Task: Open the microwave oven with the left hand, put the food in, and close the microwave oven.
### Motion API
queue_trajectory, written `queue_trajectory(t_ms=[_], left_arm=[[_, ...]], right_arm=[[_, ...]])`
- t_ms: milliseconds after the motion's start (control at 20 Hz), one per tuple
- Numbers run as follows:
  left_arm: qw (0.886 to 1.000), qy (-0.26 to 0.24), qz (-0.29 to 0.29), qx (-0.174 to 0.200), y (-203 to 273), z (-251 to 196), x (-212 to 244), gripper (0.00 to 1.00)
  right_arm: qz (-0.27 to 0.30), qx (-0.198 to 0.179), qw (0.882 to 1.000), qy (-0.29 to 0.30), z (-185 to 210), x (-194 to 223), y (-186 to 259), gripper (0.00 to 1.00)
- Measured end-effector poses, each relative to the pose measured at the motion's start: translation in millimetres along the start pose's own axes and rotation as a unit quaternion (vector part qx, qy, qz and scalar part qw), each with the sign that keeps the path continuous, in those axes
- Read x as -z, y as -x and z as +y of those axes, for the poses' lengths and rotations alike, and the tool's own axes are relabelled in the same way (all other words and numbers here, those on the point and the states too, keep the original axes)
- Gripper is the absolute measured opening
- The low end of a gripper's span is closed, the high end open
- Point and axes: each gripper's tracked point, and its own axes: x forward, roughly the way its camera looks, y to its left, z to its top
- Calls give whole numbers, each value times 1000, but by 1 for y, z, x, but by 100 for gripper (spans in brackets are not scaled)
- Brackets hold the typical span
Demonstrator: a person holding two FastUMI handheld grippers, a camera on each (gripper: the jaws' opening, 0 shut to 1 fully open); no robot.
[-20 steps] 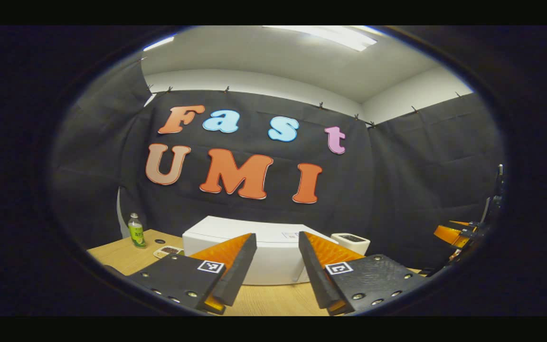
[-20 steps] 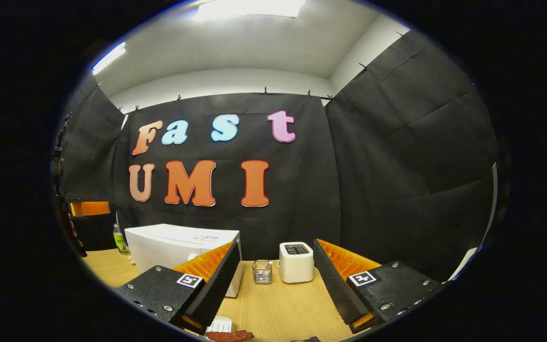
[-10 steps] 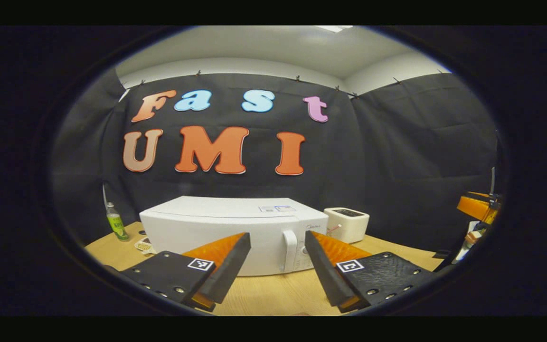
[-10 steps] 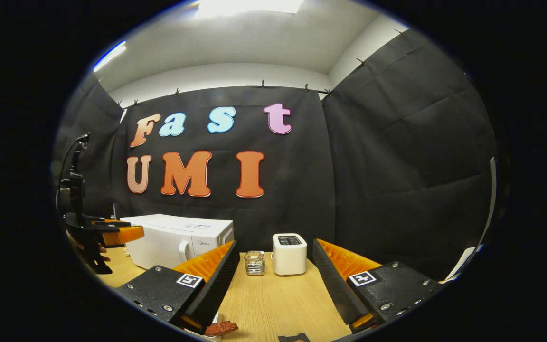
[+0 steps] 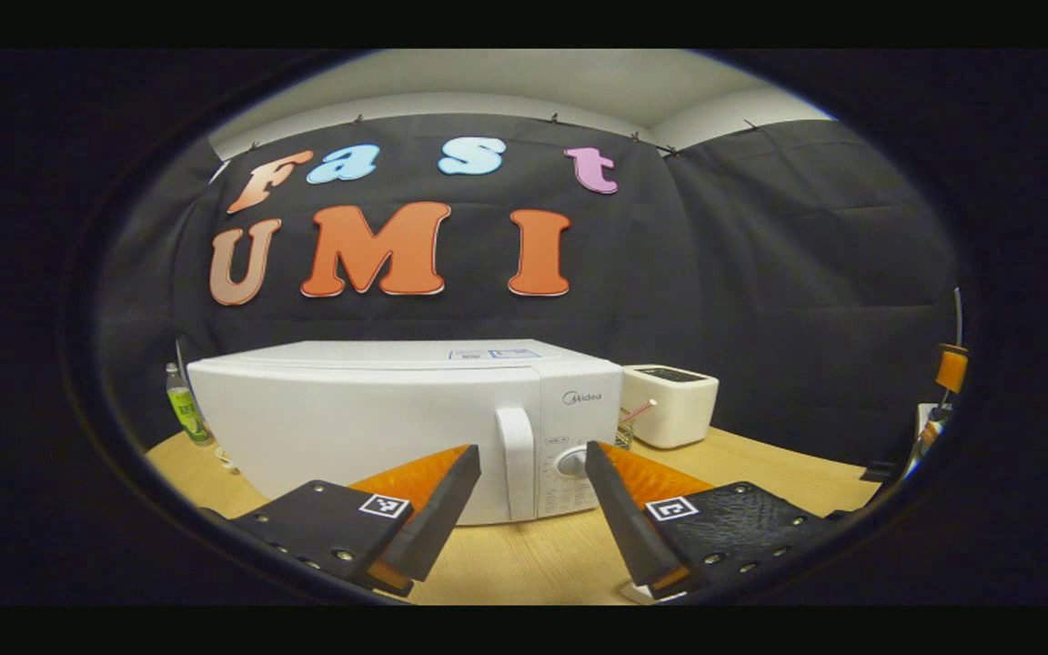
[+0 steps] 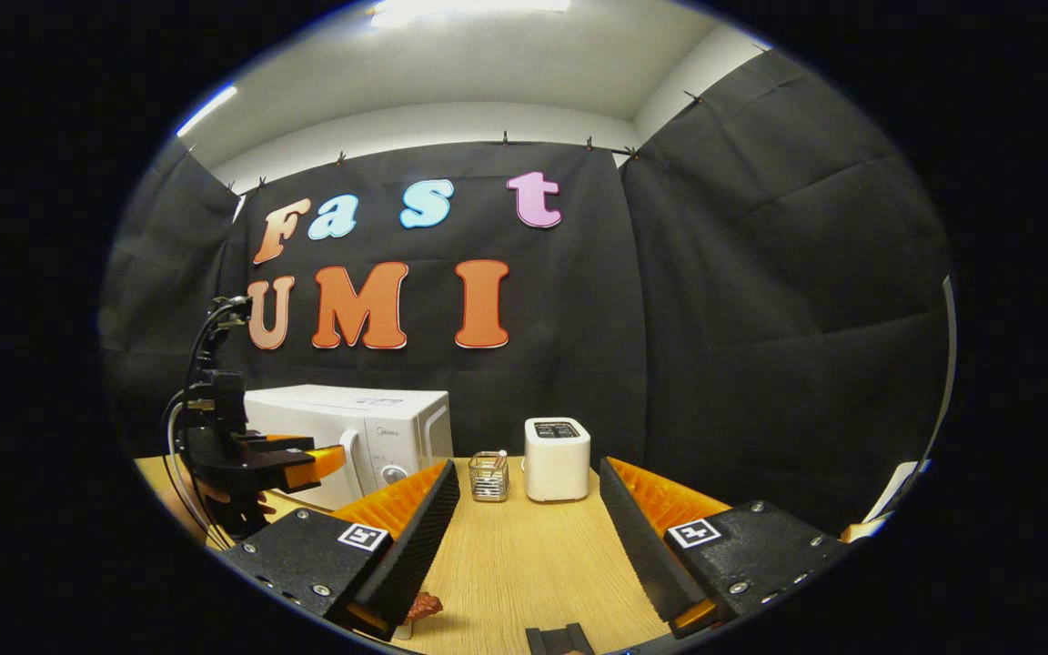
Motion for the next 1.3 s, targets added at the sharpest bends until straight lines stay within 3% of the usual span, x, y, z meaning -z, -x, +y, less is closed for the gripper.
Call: queue_trajectory(t_ms=[250,350,400,650,850,1000,1200,1250,1300], left_arm=[[1000,4,12,-25,-33,8,28,80],[999,11,14,-32,-44,11,37,67],[999,15,16,-37,-48,13,40,56],[998,27,8,-52,-56,19,44,30],[998,10,9,-55,-61,16,46,27],[998,17,9,-57,-59,17,46,12],[997,39,5,-62,-55,17,47,7],[997,42,6,-65,-54,18,47,12],[997,41,7,-69,-54,17,47,8]], right_arm=[[37,-12,999,-13,3,34,-1,96],[46,-8,999,-14,-1,42,-2,96],[48,-7,999,-16,-2,45,-2,96],[57,-8,998,-26,-5,56,-5,96],[66,-12,997,-41,-2,64,-7,96],[73,-15,996,-45,1,70,-7,95],[78,-14,996,-43,2,75,-3,95],[78,-14,996,-43,0,75,-2,95],[80,-12,996,-43,-1,78,-2,95]])
